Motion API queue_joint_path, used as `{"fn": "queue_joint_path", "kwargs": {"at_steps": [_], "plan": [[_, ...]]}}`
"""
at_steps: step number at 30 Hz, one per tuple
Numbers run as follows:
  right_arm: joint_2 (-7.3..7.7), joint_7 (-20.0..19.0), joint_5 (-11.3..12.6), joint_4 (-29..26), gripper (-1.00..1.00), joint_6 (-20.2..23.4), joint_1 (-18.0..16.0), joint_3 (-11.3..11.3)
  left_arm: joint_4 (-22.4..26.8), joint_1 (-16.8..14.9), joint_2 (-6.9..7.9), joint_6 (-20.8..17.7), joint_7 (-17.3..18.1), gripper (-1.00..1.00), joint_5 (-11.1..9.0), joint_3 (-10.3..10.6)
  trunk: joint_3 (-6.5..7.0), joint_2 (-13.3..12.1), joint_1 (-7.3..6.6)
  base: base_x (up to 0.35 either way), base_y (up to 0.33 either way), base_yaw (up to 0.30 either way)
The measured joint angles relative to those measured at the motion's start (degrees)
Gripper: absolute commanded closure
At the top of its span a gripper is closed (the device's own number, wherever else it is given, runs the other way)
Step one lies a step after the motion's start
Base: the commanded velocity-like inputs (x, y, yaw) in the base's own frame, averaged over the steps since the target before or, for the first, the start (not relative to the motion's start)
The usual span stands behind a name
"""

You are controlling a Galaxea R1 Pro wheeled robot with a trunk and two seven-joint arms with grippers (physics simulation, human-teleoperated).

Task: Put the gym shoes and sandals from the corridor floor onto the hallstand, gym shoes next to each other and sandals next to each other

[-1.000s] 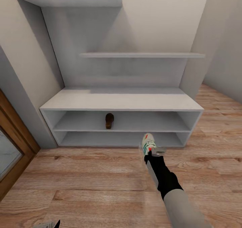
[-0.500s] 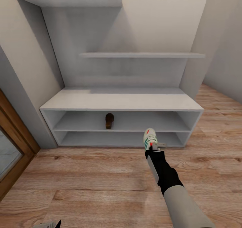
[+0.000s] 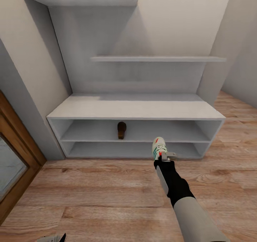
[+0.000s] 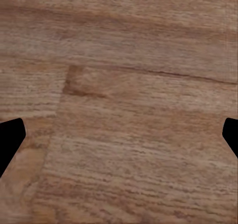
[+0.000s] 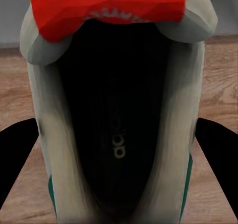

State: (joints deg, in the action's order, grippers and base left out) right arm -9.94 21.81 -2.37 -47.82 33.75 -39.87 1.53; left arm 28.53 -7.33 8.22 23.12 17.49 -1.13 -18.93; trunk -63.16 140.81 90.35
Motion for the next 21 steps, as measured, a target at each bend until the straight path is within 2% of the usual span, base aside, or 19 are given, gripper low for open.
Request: {"fn": "queue_joint_path", "kwargs": {"at_steps": [4,10,21], "plan": [[0.0,0.01,0.01,-0.05,1.0,-0.01,0.0,0.01,-0.06,0.0,0.04,0.01,0.01,-1.0,0.01,0.07,0.0,0.0,-0.01,0.25,0.205,0.0],[-0.01,0.03,0.0,-0.16,1.0,-0.05,0.0,-0.01,-0.36,-0.01,0.05,0.02,-0.02,-1.0,0.08,0.1,0.0,0.0,-0.01,0.287,0.026,0.001],[-0.01,0.11,-0.09,-0.5,1.0,-0.06,-0.01,0.02,-0.77,-0.01,0.08,0.02,-0.02,-1.0,0.09,0.1,-0.32,0.0,0.0,0.068,-0.006,0.061]]}}
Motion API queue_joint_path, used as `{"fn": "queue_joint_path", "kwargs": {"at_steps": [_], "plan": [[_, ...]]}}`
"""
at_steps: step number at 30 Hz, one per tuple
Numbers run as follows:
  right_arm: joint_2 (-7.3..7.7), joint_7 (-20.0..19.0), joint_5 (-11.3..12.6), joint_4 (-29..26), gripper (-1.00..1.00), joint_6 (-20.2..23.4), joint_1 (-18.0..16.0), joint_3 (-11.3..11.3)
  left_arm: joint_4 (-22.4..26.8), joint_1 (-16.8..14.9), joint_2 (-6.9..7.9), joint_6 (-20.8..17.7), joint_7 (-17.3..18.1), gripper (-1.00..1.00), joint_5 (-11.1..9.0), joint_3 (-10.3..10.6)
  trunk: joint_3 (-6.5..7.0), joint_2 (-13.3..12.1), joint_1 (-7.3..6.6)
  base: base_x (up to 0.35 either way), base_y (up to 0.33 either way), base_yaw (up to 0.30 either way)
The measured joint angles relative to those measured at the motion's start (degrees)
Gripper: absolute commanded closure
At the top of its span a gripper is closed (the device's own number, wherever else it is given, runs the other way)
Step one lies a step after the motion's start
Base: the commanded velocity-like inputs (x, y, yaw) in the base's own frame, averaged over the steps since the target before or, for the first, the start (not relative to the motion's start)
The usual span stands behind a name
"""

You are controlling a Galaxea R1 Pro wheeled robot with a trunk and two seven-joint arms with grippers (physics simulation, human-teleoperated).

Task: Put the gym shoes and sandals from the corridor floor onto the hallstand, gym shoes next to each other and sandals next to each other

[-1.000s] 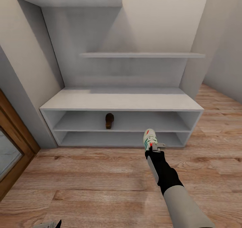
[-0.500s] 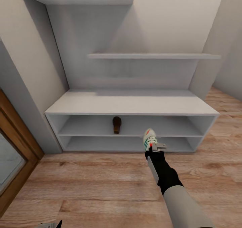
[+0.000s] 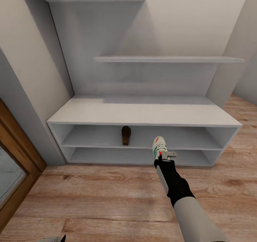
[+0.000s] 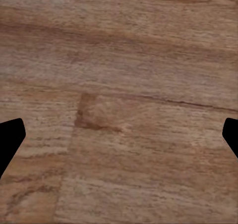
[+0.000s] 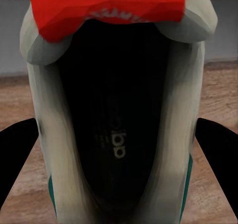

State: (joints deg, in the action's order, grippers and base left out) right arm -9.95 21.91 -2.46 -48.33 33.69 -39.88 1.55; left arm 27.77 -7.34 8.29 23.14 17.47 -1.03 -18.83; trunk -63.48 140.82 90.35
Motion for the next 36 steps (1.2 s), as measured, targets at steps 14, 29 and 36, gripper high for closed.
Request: {"fn": "queue_joint_path", "kwargs": {"at_steps": [14,29,36], "plan": [[0.0,0.04,0.02,-0.12,1.0,0.07,0.0,0.04,-0.04,0.0,-0.03,0.0,0.0,-1.0,0.07,0.07,-0.02,0.0,-0.02,0.308,-0.017,0.002],[0.0,0.08,0.01,-0.21,1.0,0.07,0.0,0.15,-0.12,0.0,-0.09,0.0,0.01,-1.0,0.08,0.1,-0.29,0.0,0.02,0.084,-0.028,0.0],[0.0,0.09,0.0,-0.21,1.0,0.07,0.0,0.16,-0.12,0.0,-0.09,0.01,0.0,-1.0,0.08,0.1,-0.67,0.0,0.02,0.001,0.0,0.0]]}}
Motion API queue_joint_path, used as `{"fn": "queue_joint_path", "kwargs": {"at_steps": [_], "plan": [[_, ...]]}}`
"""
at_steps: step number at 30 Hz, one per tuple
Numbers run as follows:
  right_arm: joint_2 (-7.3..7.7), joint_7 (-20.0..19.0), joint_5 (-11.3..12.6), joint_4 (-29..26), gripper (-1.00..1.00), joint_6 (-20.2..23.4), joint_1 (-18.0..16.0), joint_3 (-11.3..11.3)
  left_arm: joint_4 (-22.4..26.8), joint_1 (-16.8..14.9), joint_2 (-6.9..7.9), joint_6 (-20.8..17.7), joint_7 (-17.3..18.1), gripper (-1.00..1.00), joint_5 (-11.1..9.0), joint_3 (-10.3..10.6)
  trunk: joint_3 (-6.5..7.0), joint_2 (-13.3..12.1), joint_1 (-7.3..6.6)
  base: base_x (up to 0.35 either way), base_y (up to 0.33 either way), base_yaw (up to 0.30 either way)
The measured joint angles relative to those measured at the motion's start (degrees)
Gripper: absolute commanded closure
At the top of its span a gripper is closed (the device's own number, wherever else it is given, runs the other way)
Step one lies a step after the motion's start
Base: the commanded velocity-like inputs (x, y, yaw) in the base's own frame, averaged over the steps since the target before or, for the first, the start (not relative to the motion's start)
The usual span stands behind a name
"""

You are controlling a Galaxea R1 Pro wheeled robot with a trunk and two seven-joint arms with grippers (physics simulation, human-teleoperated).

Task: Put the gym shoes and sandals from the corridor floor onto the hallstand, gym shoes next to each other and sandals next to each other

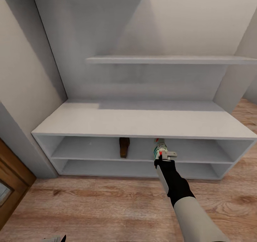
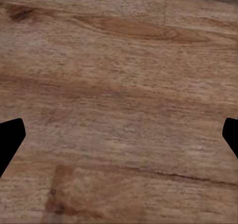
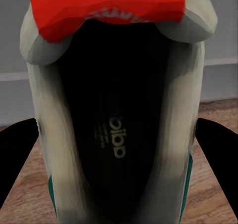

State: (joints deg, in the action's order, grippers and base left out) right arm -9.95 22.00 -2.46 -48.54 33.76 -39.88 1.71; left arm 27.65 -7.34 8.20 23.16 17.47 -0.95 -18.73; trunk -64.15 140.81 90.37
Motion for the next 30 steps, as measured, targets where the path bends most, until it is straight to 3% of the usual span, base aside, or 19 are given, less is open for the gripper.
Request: {"fn": "queue_joint_path", "kwargs": {"at_steps": [12,30], "plan": [[0.0,0.0,0.0,0.0,1.0,0.0,0.0,0.0,0.0,0.0,-0.06,-0.01,0.0,-1.0,0.04,0.0,-0.05,0.0,-0.02,0.189,0.0,0.0],[0.0,0.01,-0.09,-0.01,1.0,0.0,0.0,0.03,0.02,0.0,-0.12,-0.02,0.0,-1.0,0.03,0.0,-0.06,0.0,-0.01,0.095,0.0,0.0]]}}
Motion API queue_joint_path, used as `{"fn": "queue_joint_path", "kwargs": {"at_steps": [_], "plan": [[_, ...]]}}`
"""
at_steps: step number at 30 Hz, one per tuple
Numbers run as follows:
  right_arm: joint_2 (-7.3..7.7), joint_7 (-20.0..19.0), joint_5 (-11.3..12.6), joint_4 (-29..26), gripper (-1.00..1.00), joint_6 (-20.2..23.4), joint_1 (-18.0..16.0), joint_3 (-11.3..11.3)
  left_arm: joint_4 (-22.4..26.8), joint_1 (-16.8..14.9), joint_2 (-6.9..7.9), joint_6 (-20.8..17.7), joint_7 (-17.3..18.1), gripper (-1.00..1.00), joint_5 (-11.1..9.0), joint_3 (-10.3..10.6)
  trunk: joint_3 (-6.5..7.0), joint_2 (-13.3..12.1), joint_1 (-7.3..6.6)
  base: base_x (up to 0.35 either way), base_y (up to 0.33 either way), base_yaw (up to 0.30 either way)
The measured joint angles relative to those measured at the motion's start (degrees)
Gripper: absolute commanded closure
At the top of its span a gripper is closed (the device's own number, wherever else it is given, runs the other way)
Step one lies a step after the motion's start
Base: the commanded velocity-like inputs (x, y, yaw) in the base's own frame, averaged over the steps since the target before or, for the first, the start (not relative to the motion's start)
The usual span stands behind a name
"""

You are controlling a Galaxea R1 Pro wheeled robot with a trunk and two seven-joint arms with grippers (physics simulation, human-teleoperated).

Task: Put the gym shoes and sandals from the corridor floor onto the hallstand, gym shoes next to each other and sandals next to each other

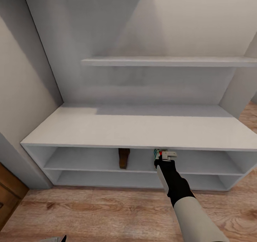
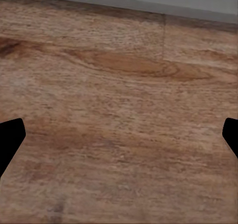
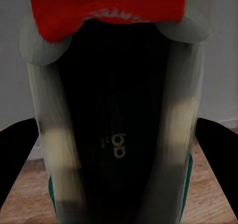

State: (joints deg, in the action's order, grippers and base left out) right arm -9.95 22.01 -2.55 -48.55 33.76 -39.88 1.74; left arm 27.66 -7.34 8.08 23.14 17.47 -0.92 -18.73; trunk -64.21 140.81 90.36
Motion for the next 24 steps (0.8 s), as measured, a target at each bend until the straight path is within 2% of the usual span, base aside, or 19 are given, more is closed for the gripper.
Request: {"fn": "queue_joint_path", "kwargs": {"at_steps": [9,15,20,24], "plan": [[0.0,0.0,0.0,-0.07,1.0,0.0,0.0,0.06,0.07,0.0,0.19,0.01,0.01,-1.0,-0.1,0.0,0.0,0.0,0.01,0.018,0.0,0.0],[0.0,0.0,0.06,-0.07,1.0,-0.01,0.0,0.13,0.07,0.0,0.2,0.0,0.0,-1.0,-0.1,0.0,-1.14,2.39,1.32,0.002,0.0,0.0],[0.0,0.0,0.09,-0.07,1.0,-0.01,0.0,0.16,0.07,0.0,0.21,0.0,0.0,-1.0,-0.05,0.0,-2.59,2.47,1.46,0.0,0.0,0.0],[0.0,0.0,0.0,-0.08,1.0,0.0,0.0,0.16,0.07,0.0,0.27,0.0,0.0,-1.0,-0.06,0.0,-2.77,2.47,1.45,0.0,0.0,0.0]]}}
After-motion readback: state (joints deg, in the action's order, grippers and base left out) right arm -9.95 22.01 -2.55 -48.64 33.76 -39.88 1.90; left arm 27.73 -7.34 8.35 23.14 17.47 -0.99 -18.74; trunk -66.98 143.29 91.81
